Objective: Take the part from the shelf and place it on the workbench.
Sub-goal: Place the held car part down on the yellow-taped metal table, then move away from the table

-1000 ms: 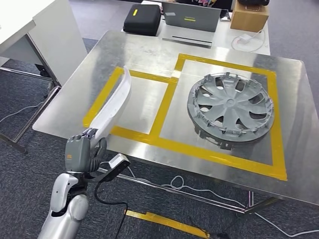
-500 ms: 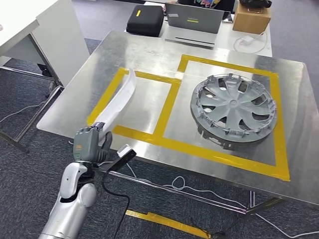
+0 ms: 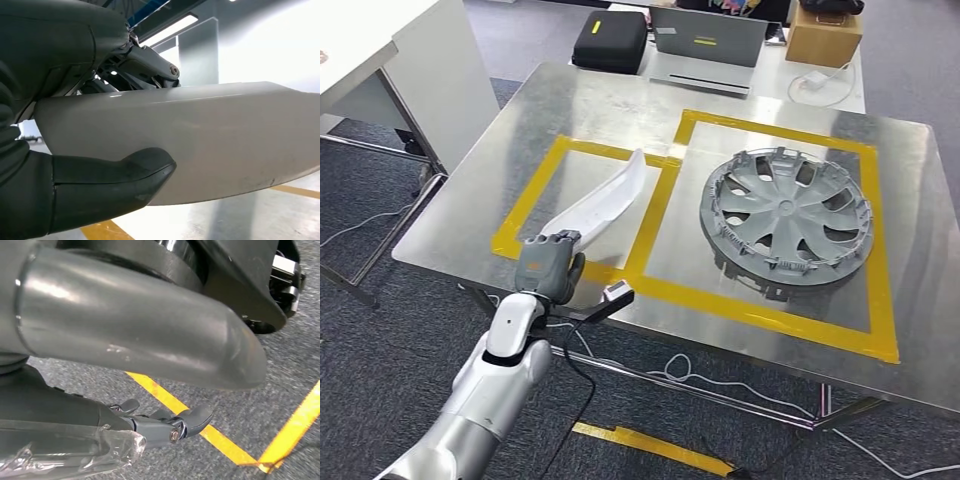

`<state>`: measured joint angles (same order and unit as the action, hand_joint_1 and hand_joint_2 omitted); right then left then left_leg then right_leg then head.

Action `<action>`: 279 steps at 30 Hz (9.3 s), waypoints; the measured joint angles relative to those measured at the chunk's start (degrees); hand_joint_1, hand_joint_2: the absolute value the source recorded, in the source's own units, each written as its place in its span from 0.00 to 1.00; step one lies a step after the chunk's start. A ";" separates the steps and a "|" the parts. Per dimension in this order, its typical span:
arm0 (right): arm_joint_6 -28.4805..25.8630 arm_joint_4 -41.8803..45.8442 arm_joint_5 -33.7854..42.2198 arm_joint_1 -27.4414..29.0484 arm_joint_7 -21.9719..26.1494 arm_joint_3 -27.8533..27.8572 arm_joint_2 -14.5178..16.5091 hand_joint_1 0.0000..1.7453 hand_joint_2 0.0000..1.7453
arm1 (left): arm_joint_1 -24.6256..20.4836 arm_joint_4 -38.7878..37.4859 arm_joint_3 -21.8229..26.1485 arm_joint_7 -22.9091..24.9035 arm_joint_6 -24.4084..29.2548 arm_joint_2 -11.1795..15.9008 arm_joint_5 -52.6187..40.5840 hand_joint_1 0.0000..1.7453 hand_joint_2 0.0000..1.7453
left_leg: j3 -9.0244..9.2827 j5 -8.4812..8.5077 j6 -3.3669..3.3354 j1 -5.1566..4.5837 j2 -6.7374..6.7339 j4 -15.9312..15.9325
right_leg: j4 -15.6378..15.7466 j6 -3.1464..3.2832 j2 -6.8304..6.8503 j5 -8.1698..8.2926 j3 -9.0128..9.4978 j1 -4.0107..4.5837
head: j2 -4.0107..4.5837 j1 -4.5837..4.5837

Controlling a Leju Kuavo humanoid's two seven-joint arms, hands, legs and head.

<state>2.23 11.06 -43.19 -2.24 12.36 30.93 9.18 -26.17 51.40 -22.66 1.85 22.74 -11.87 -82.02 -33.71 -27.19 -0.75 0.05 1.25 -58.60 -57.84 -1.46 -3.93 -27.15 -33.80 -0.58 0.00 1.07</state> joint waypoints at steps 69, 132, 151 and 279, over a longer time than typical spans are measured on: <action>-4.44 -0.24 4.24 1.58 5.50 6.11 1.11 0.00 0.00 | 30.75 27.67 21.78 -37.79 7.81 5.71 52.57 0.00 0.00 | -3.64 -10.05 1.50 0.02 -1.50 -13.71 | -0.36 1.59 3.33 0.46 -0.67 -0.10 | 0.00 0.30; -6.19 -0.24 1.58 0.91 6.08 9.40 1.46 0.00 0.00 | 24.83 -38.92 57.49 -18.48 -2.98 10.12 61.78 0.00 0.00 | -5.56 -3.79 2.60 0.15 -0.91 -12.85 | 3.05 2.77 7.38 -0.81 4.30 0.79 | 0.00 -1.18; -3.57 -0.24 -1.77 0.26 6.34 8.91 0.51 0.00 0.00 | 23.85 -38.96 59.54 -22.03 -0.95 6.77 63.46 0.00 0.00 | 2.43 2.11 -0.21 -0.26 3.17 3.53 | 0.79 -0.24 0.15 -2.67 5.05 -0.24 | 0.00 -0.99; -4.85 -0.09 -6.05 -0.85 6.99 3.68 -1.80 0.00 0.00 | 23.70 -39.14 61.63 -24.36 -0.46 2.84 59.22 0.00 0.00 | 2.19 -4.35 0.96 0.16 3.40 -2.76 | -1.15 1.06 2.38 -1.52 0.95 -0.36 | 0.00 -1.57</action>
<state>-2.62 10.97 -49.24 -3.09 19.35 34.61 7.38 -2.47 12.26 38.97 -22.51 22.28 -9.03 -22.80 -31.52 -31.54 0.21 0.21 4.66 -61.36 -58.99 -0.40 -1.55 -28.66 -32.85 -0.94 0.00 -0.51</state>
